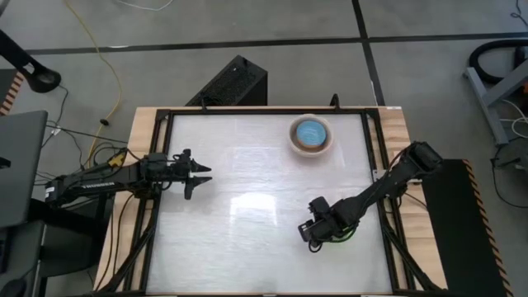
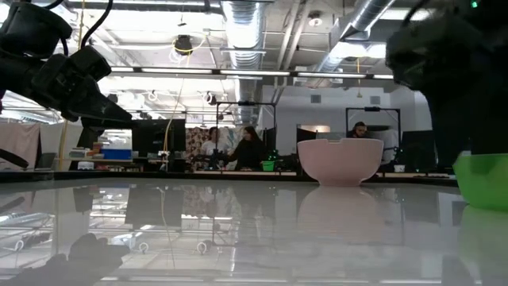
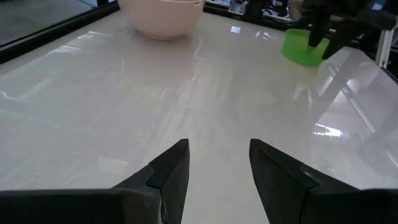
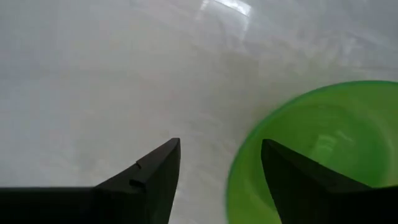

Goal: Nest bowls inside each other
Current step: Stack the green bowl on the blue bowl

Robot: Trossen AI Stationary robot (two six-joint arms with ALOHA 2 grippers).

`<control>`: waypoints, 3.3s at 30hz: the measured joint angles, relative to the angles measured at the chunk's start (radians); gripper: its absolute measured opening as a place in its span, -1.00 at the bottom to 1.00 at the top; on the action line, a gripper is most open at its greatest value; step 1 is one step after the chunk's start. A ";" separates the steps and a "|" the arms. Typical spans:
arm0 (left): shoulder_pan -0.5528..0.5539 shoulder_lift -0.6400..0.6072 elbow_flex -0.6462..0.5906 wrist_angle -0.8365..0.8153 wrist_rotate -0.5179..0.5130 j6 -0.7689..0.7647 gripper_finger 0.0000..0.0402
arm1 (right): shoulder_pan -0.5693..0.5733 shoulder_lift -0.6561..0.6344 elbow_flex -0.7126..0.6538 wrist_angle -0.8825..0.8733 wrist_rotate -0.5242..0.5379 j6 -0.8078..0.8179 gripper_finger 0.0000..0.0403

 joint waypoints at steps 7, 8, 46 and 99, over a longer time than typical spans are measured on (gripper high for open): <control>0.000 0.000 0.000 -0.005 -0.050 0.028 -0.22 | -0.002 0.000 -0.038 -0.004 -0.010 -0.017 -0.02; 0.000 0.000 0.000 -0.006 -0.066 0.038 -0.22 | -0.007 -0.001 -0.038 -0.004 -0.020 -0.026 -0.10; 0.000 0.000 0.000 -0.015 -0.128 0.067 -0.22 | -0.855 -0.002 0.499 -0.369 0.161 -1.196 -0.98; 0.000 0.000 0.000 -0.016 -0.127 0.066 -0.22 | -0.975 -0.001 0.181 0.018 -0.006 -1.268 -0.77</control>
